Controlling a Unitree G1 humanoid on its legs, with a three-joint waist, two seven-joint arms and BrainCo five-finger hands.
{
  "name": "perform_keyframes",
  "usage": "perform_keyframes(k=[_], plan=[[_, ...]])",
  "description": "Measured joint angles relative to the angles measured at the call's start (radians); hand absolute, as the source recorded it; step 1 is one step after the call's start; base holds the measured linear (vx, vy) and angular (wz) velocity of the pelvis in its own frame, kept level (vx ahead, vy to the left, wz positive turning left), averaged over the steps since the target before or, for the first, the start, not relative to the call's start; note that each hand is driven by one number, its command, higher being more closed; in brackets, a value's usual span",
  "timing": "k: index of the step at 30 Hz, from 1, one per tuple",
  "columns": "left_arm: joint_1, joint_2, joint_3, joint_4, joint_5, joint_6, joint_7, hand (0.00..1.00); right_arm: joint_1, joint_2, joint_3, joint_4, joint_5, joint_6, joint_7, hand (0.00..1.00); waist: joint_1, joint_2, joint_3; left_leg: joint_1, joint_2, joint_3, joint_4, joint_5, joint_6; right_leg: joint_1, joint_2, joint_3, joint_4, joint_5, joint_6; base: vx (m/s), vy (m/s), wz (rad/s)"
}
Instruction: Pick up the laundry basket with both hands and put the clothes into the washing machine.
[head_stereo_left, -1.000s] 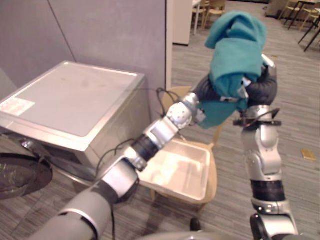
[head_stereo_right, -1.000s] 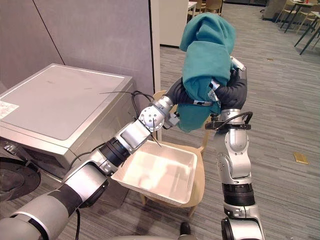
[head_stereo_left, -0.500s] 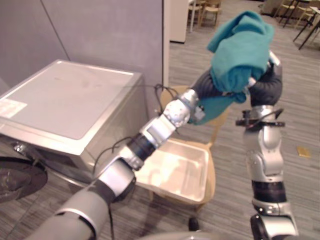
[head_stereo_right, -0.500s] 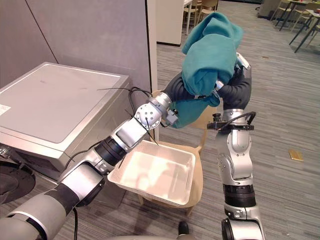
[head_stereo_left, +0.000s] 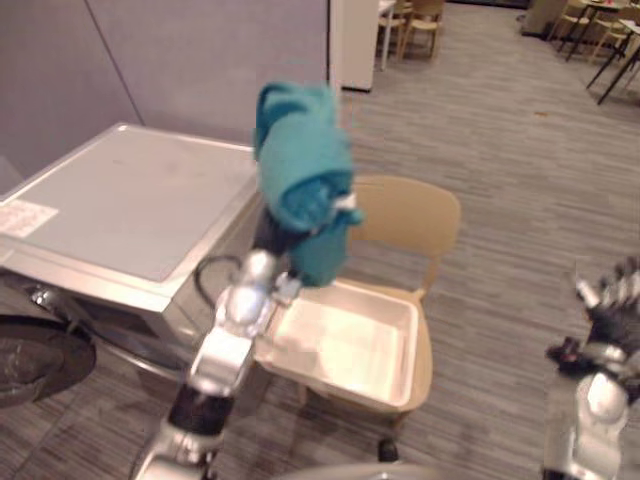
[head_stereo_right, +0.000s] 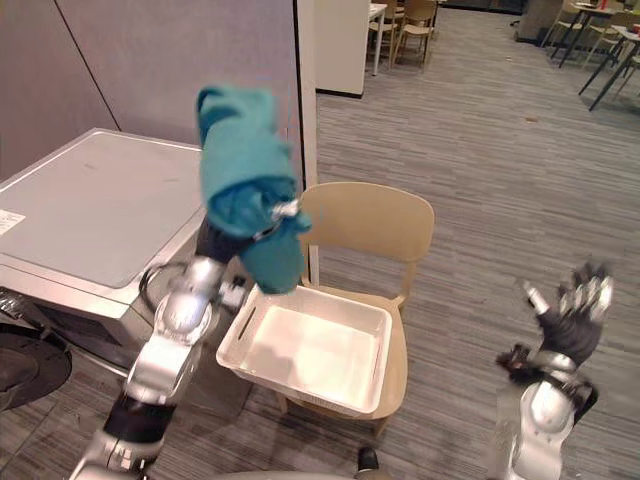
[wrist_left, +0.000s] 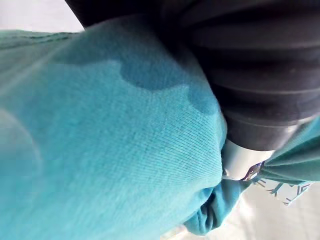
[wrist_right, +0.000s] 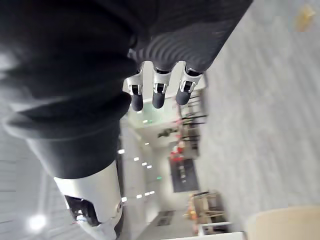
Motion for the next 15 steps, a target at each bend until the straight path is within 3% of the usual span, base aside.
perform_keyframes(k=[3,7,8,12,15], plan=[[0.166,-0.045,0.001,-0.023,0.005,-0.023,-0.014,1.0,0.081,0.07,0.033,0.115,-0.025,0.023,0.014,0.0,0.021,0.008,0.0,0.0,0.0,0.0,0.0,-0.016,0.006,0.003,-0.002,-0.005,0.002,-0.002,0.002,-0.01,0.007,0.08],[0.404,-0.118,0.001,-0.024,-0.008,-0.035,-0.026,1.0,0.186,0.104,0.107,0.233,-0.023,0.051,0.045,0.0,0.027,0.021,0.006,0.007,0.003,0.0,0.022,-0.033,0.009,0.033,-0.012,-0.034,0.013,-0.022,0.008,0.0,0.009,0.2],[0.475,-0.139,0.001,-0.024,-0.011,-0.04,-0.027,1.0,0.215,0.116,0.11,0.274,-0.022,0.05,0.048,0.0,0.046,0.023,0.007,0.006,0.004,0.001,0.041,-0.047,0.01,0.036,-0.015,-0.041,0.028,-0.029,0.004,0.0,0.013,0.14],[0.576,-0.165,0.015,0.006,-0.014,-0.063,-0.028,1.0,0.25,0.124,0.12,0.386,-0.014,0.051,0.051,0.0,0.066,0.016,0.01,0.004,0.006,-0.005,0.072,-0.08,0.018,0.053,-0.026,-0.065,0.059,-0.055,0.01,0.0,0.014,0.21],[0.578,-0.178,0.057,0.177,0.022,-0.069,-0.02,1.0,0.247,0.121,0.139,0.534,-0.007,0.051,0.066,0.0,0.074,0.015,0.011,-0.002,0.001,-0.031,0.086,-0.086,0.02,0.067,-0.041,-0.101,0.082,-0.074,0.015,-0.01,0.009,0.31]])
